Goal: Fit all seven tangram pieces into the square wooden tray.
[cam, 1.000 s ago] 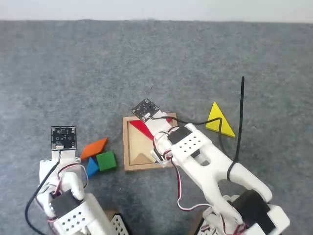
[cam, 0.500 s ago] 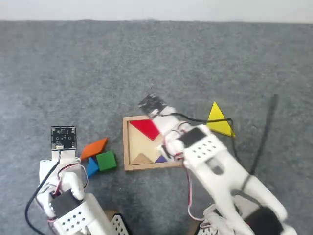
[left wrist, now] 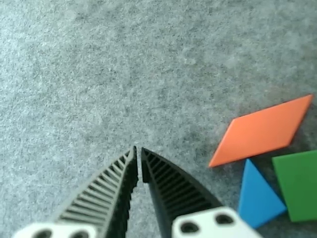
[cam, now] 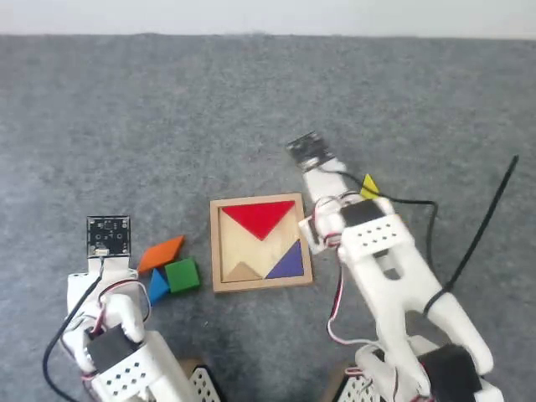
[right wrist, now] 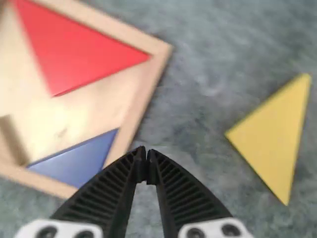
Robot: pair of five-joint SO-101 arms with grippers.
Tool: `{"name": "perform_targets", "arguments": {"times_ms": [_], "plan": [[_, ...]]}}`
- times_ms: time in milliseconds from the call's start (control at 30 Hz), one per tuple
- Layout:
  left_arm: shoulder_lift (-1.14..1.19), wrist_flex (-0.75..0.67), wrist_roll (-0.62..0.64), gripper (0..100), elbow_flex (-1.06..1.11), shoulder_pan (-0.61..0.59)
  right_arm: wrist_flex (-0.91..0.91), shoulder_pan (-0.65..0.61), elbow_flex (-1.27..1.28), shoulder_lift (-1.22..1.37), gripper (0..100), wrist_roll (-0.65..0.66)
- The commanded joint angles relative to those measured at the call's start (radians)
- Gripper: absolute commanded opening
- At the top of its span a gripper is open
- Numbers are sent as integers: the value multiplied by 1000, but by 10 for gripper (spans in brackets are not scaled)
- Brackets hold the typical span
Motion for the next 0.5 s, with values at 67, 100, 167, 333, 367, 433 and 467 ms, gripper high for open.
{"name": "perform_targets", "arguments": {"times_ms": [67,100,167,333,367,433,467], "plan": [[-23,-8,0,64,-67,0,-15,19,-58,10,11,-118],[-23,-11,0,69,-74,0,-16,8,-49,8,11,-130],[-23,-25,0,70,-99,0,-24,1,-28,1,11,-138],[-21,-21,0,70,-188,23,-25,1,-26,-1,11,-140],[-21,0,0,77,-208,35,-25,-1,-26,-1,11,-138],[-20,54,0,103,-239,68,-24,-19,-23,-2,11,-133],[-20,72,2,111,-249,84,-22,-33,-20,-2,11,-132]]}}
